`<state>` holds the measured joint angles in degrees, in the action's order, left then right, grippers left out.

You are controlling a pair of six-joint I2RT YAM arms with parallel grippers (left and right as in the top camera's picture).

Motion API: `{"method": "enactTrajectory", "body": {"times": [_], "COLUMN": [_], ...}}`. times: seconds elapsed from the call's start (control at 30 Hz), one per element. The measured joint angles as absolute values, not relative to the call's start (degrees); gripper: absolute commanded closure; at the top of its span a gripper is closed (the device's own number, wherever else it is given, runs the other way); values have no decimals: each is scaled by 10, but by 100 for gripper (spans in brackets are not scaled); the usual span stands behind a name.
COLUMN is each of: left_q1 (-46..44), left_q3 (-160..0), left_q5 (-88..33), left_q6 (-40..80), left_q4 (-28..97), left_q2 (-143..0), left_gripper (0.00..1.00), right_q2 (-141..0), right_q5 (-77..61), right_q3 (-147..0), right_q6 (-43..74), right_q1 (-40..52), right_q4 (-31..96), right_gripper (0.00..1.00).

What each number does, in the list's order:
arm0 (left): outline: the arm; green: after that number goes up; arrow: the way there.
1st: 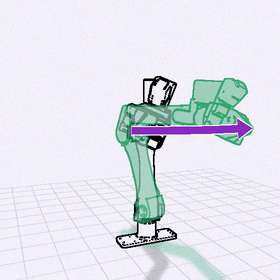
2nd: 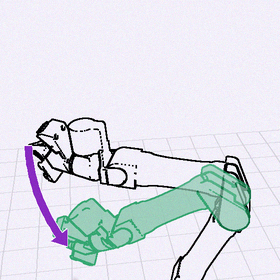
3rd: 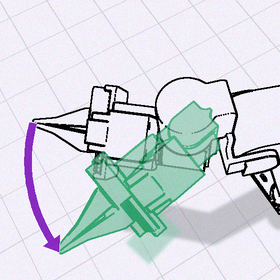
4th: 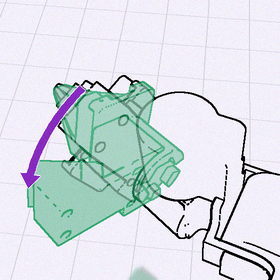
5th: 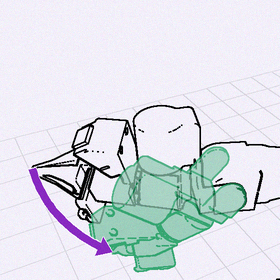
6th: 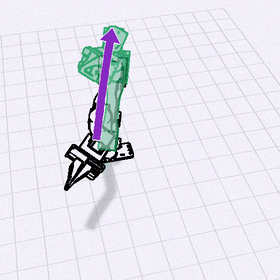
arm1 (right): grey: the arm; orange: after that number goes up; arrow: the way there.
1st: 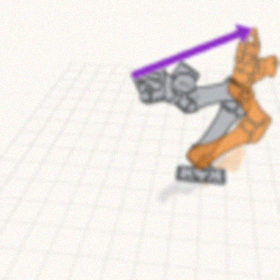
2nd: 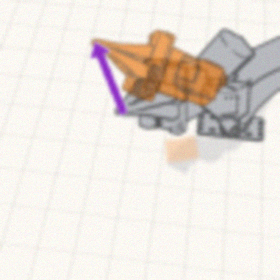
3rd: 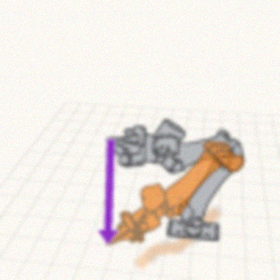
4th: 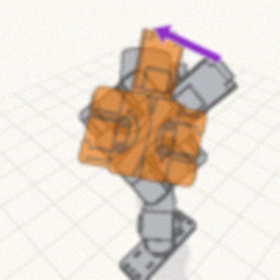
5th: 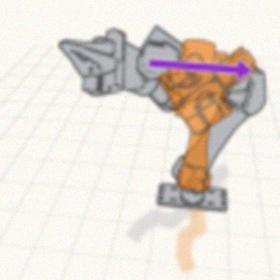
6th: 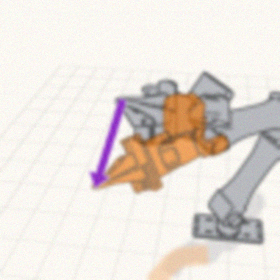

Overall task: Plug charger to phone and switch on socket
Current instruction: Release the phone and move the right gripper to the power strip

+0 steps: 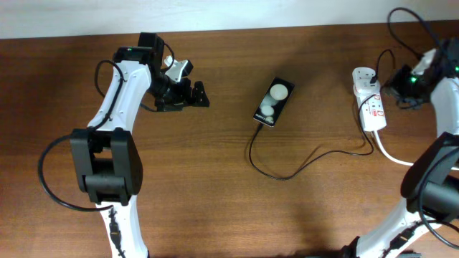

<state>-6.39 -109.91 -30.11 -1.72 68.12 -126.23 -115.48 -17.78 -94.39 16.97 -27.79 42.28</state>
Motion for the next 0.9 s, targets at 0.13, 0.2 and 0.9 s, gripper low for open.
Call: {"method": "enactTrajectory", "body": {"times": [0.13,0.2,0.9], "left_q1": [-64,-64,-64], "left_q3": [-1099,-1099,-1099], "left_q5": [-301,-301,-301], "left_q6": [-17,-17,-17], "left_q4": [681,681,681], "left_q2": [-1262,-1262,-1262], "left_gripper": [1,1,1], "right_q2": [-1155,-1155,-1247], "right_q5": [-178,-178,-183], "right_q3": [-944,-944,-944], "right_q6": [181,183,189], "right_q1": [-304,-311,-320], "right_q4": [400,397,346], "right_gripper": [96,96,96]}}
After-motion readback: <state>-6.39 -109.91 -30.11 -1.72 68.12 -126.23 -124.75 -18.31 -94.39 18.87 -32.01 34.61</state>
